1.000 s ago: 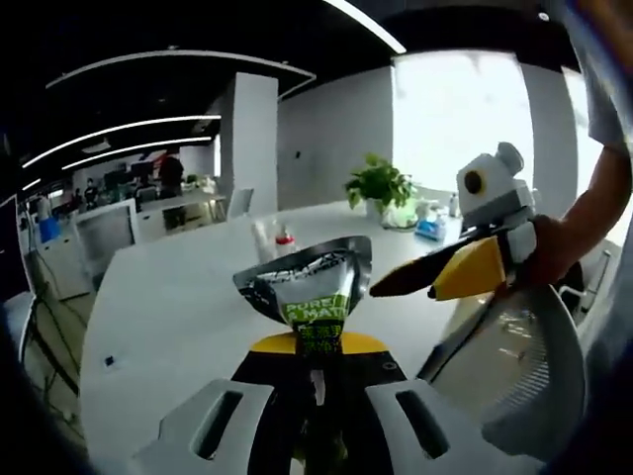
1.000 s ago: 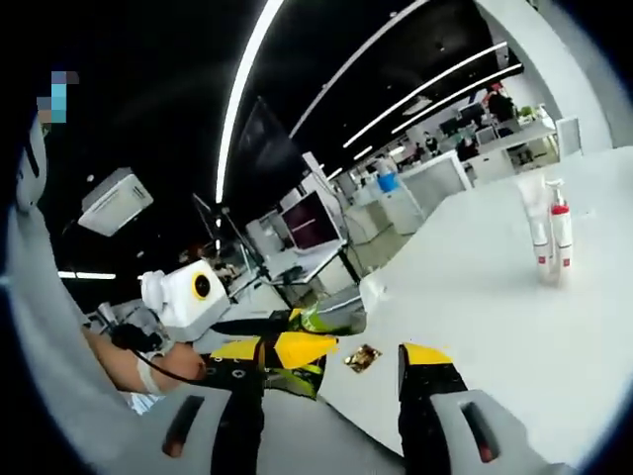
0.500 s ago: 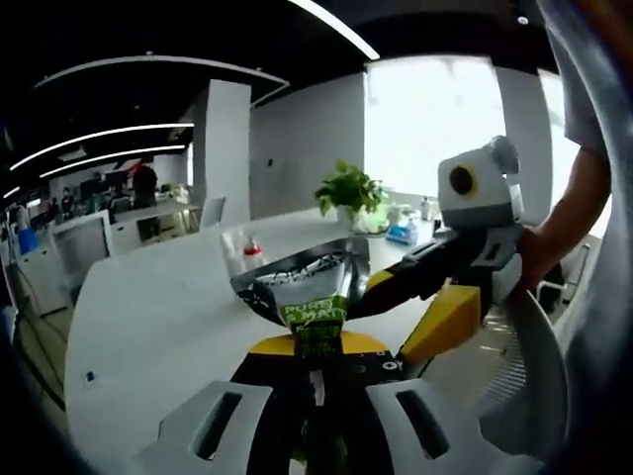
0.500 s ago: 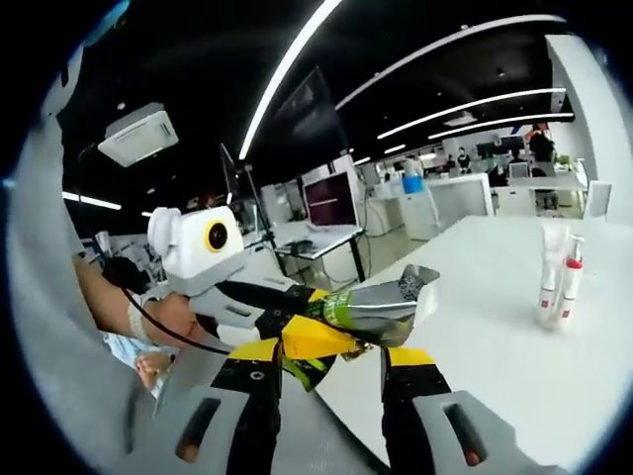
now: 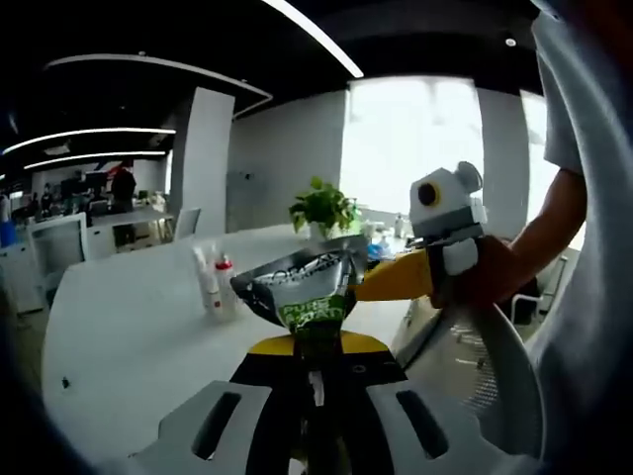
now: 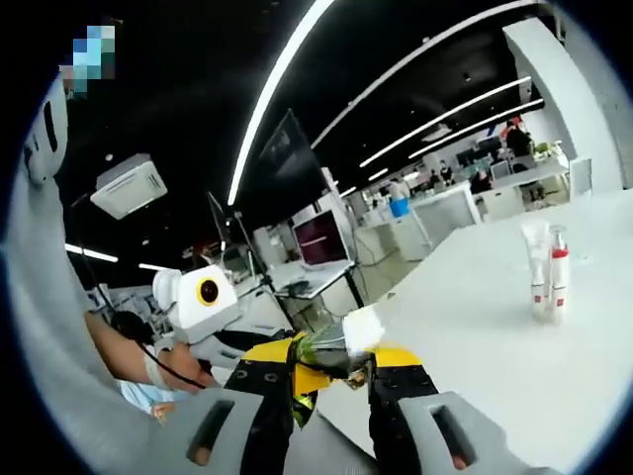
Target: Arrange the skincare products in the storage area until every visible bottle or jar stands upright without overlapping.
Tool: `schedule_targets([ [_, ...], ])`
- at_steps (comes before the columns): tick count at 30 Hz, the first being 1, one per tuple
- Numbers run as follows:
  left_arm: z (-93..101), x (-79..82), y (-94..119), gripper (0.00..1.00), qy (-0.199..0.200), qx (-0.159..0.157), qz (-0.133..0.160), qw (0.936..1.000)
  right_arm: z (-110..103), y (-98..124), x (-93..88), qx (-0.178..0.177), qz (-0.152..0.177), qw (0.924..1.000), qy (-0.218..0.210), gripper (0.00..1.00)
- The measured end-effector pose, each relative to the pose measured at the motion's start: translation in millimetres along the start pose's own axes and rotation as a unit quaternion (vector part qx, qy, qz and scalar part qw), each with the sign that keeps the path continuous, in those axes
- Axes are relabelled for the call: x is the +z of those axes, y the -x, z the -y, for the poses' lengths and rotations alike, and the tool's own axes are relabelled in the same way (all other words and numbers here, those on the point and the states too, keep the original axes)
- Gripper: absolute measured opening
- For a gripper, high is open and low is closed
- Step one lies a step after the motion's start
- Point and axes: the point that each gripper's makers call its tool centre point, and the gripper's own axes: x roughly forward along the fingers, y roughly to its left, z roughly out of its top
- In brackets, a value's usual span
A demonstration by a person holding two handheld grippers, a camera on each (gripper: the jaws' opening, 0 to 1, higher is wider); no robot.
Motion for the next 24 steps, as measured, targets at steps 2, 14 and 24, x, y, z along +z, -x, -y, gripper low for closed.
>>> schedule_targets([
  [2,9.9,-0.7,-2.7,0.10,-0.020,-0.021,-0.001,0.9996,8.6,4.2,6.0,-0.014,0.018,0.9993,-0.029,0.17],
  [14,13.5,-13.9,-5.6,0.22,-0.055,-0.024,-0.038,0.9975,6.4,7.2,-9.7,-0.014,-0.024,0.9982,-0.053,0.00],
  [24,1.0,-7.7,-0.8,0.25,-0.022,-0.011,-0.018,0.9995,11.6,6.8,-6.1,-0.008,-0.011,0.9947,-0.102,0.00],
])
